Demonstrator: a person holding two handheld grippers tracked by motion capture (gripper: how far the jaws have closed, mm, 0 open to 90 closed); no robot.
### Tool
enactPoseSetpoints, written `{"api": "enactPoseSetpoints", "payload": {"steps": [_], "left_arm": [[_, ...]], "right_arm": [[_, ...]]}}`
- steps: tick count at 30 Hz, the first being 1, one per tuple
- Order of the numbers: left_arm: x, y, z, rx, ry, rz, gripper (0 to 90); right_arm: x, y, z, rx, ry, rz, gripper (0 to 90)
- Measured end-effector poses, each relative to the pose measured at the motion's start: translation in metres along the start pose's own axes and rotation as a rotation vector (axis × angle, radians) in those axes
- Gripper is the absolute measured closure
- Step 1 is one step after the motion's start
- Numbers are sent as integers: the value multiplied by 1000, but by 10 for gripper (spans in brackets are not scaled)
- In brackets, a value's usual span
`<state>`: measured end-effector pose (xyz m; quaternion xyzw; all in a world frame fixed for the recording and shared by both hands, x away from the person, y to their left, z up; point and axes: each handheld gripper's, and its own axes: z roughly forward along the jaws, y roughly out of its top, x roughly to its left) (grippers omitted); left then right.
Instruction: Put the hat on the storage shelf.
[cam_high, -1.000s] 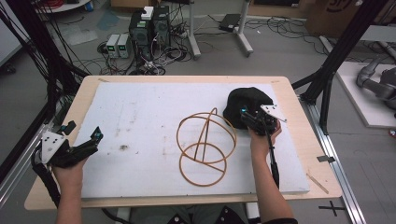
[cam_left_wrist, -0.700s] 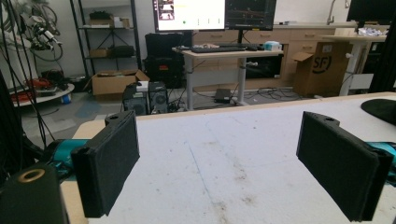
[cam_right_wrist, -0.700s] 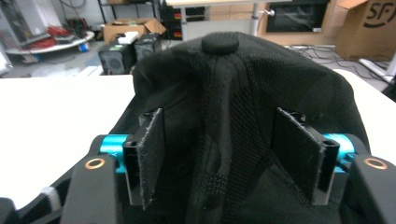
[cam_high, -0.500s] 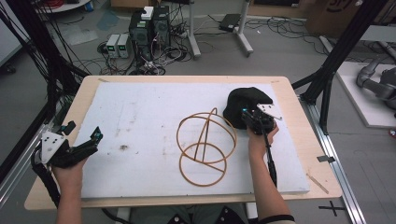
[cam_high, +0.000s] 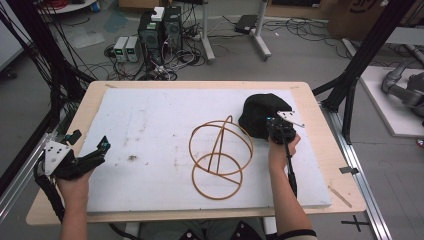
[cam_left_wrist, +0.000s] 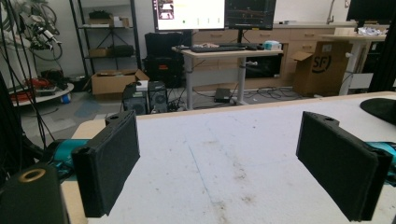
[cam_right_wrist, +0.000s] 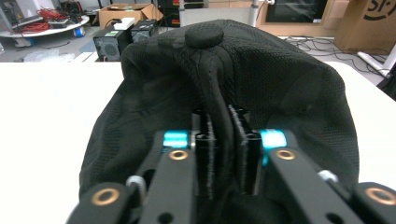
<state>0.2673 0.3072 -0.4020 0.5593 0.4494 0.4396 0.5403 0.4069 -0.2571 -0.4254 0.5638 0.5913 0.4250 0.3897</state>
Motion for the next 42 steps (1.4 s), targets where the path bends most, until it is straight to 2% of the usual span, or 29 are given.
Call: {"api": "enactPoseSetpoints", "payload": {"steps": [2,13,14,19,27,34,42], "left_arm": [[0,0,0,-1,2,-2,138],[0,-1,0,0,3,-4,140],[0,0,0,1,2,-2,140],[0,0,0,4,1,0,141],[0,0,0,2,0,-1,141],[0,0,1,2,-1,-3,141],[0,0,0,1,4,-7,141]], "right_arm": [[0,0,0,-1,7,-4,877],[-4,3,-2,-8,28,-12,886],[-5,4,-4,-8,36,8,885],[-10,8,-8,-25,50,39,884],[-15,15,-15,-60,71,38,883],[-18,29,-26,-93,92,47,883],[-19,62,-42,-163,118,37,883]]}}
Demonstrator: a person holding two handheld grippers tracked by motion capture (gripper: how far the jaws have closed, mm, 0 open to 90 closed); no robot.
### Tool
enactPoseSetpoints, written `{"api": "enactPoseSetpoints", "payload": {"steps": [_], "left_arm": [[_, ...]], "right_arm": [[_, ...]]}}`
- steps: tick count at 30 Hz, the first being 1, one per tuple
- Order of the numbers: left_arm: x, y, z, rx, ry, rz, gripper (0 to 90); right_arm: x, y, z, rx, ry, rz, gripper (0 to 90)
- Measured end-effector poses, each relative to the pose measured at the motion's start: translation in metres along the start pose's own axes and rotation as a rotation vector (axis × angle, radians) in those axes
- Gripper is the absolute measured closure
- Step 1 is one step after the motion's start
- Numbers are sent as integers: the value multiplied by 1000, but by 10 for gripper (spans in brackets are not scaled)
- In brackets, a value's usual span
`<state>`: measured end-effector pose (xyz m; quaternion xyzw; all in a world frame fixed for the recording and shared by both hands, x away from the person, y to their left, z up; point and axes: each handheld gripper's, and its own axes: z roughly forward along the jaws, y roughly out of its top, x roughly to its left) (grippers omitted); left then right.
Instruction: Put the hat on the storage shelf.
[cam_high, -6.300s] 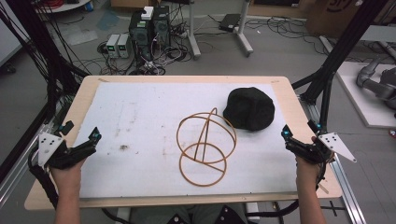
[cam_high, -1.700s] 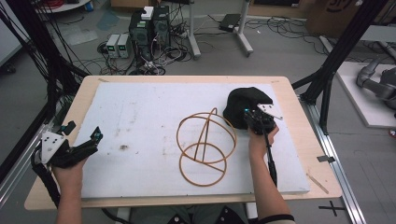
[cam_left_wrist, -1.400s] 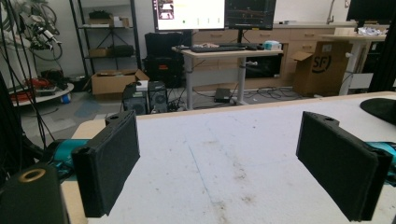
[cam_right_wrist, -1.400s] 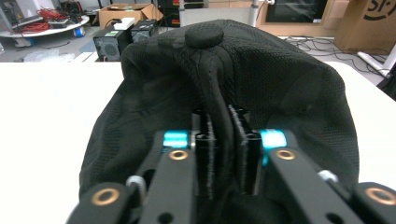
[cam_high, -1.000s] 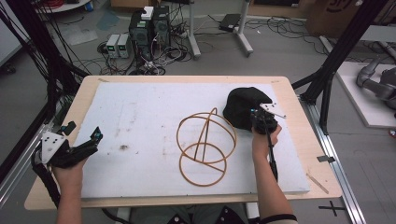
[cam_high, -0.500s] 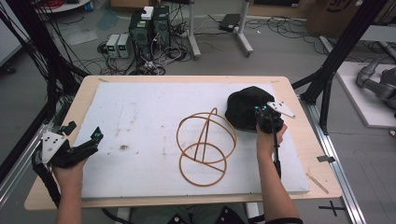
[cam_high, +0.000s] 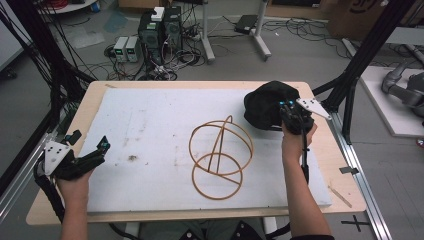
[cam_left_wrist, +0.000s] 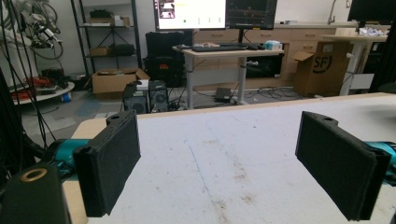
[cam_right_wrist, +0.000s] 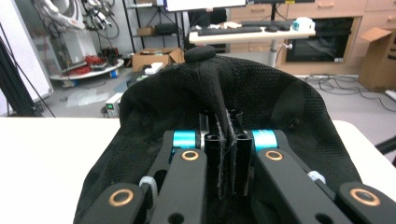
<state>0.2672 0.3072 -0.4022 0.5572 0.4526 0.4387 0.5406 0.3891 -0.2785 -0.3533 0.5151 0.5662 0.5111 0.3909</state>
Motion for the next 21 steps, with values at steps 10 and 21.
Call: {"api": "enactPoseSetpoints", "payload": {"steps": [10,21], "left_arm": [[0,0,0,3,-2,4,141],[0,-1,1,3,-2,0,143]], "right_arm": [[3,22,-11,-49,25,-3,882],[9,53,-24,-117,61,-7,882]]}}
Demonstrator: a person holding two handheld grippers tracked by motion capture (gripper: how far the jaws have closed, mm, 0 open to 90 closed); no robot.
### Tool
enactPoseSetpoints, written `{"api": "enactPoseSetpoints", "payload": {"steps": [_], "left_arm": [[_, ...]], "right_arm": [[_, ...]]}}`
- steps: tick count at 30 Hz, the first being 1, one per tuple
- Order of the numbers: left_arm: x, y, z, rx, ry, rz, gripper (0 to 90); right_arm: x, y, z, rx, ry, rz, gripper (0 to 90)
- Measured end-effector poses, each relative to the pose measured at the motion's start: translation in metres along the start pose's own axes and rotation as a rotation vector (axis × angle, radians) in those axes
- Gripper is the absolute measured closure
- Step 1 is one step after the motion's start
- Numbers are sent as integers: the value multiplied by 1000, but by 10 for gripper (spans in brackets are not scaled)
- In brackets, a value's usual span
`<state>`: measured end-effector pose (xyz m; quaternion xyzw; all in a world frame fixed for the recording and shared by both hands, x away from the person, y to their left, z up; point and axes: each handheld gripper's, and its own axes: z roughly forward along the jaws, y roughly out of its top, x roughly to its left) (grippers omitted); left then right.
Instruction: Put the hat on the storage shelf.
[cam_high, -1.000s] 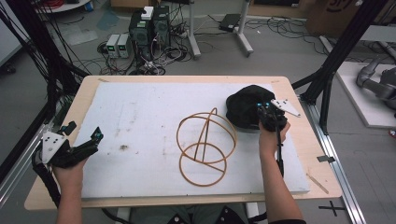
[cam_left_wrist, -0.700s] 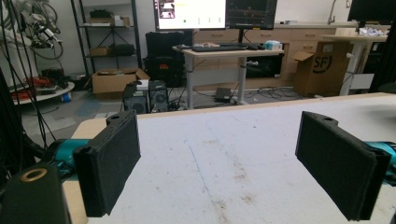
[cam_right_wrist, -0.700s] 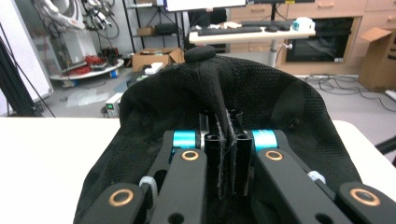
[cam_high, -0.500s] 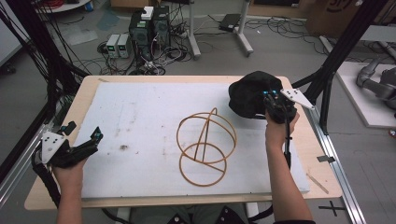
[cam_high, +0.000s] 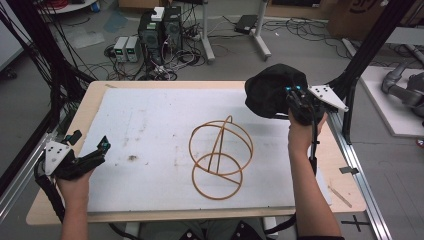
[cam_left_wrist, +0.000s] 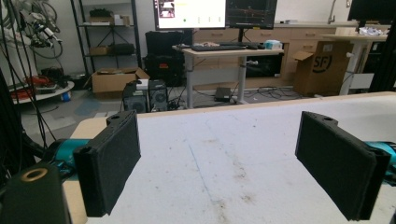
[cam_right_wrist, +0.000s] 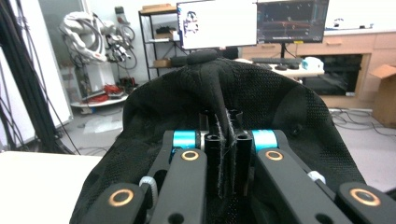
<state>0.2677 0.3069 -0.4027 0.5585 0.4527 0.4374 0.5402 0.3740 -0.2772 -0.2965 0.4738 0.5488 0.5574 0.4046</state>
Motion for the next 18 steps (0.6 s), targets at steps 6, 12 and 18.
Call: {"api": "enactPoseSetpoints", "payload": {"steps": [6,12,18], "left_arm": [[0,0,0,-2,1,1,143],[0,-1,1,2,1,-3,143],[1,-1,0,3,2,-2,143]], "right_arm": [[6,15,-6,-29,33,1,882],[16,34,-13,-65,81,-3,881],[26,49,-19,-93,126,0,880]]}}
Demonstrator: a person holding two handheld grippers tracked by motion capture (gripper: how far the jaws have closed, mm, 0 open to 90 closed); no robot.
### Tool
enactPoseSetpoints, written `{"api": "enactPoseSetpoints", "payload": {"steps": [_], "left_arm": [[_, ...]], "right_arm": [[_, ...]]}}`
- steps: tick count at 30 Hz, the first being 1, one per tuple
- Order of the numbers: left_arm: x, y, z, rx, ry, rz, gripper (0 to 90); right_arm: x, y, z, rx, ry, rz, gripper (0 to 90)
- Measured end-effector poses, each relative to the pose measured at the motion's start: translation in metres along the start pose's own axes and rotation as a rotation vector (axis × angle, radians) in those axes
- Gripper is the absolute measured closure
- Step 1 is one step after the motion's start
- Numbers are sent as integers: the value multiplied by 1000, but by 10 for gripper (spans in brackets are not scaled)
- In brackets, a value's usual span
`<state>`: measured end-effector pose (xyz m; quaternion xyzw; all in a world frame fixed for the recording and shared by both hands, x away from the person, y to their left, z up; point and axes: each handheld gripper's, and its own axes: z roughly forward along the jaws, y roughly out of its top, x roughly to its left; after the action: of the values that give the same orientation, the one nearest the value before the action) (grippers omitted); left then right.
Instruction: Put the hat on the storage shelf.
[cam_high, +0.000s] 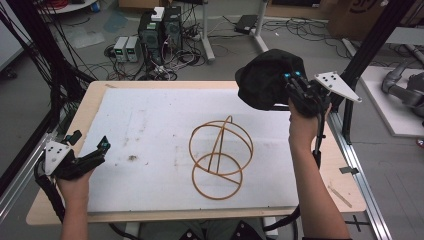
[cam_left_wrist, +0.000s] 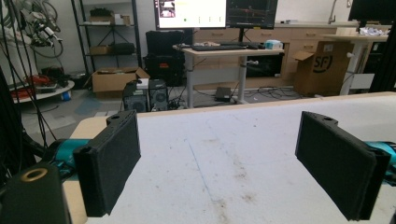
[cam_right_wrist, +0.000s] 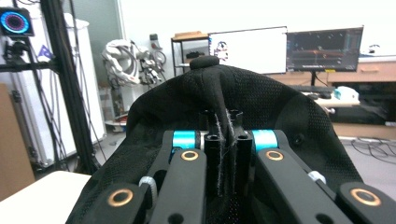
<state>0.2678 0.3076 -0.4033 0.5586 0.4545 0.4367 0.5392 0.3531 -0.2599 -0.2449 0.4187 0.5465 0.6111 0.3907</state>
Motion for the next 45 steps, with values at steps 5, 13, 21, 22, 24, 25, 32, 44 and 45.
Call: {"api": "enactPoseSetpoints", "payload": {"steps": [5,13,21,22,24,25,32,44,45], "left_arm": [[0,0,0,0,-1,-1,143],[0,-1,1,-2,-1,-1,143],[1,0,0,-3,3,-5,143],[1,0,0,-3,3,-5,143],[2,-1,0,-3,5,-6,143],[2,-1,0,-4,5,-6,143],[2,0,-1,-4,7,-10,143],[2,0,0,-3,9,-11,143],[2,0,0,-2,9,-9,143]], "right_arm": [[10,9,-3,-15,42,0,878],[31,25,-11,-41,130,6,876],[63,41,-24,-76,254,-9,873],[63,41,-24,-76,254,-9,873],[74,43,-28,-79,297,-18,873],[78,43,-30,-79,310,-20,872],[98,34,-40,-46,380,-62,870],[112,12,-50,14,430,-92,860],[112,11,-50,20,431,-90,859]]}}
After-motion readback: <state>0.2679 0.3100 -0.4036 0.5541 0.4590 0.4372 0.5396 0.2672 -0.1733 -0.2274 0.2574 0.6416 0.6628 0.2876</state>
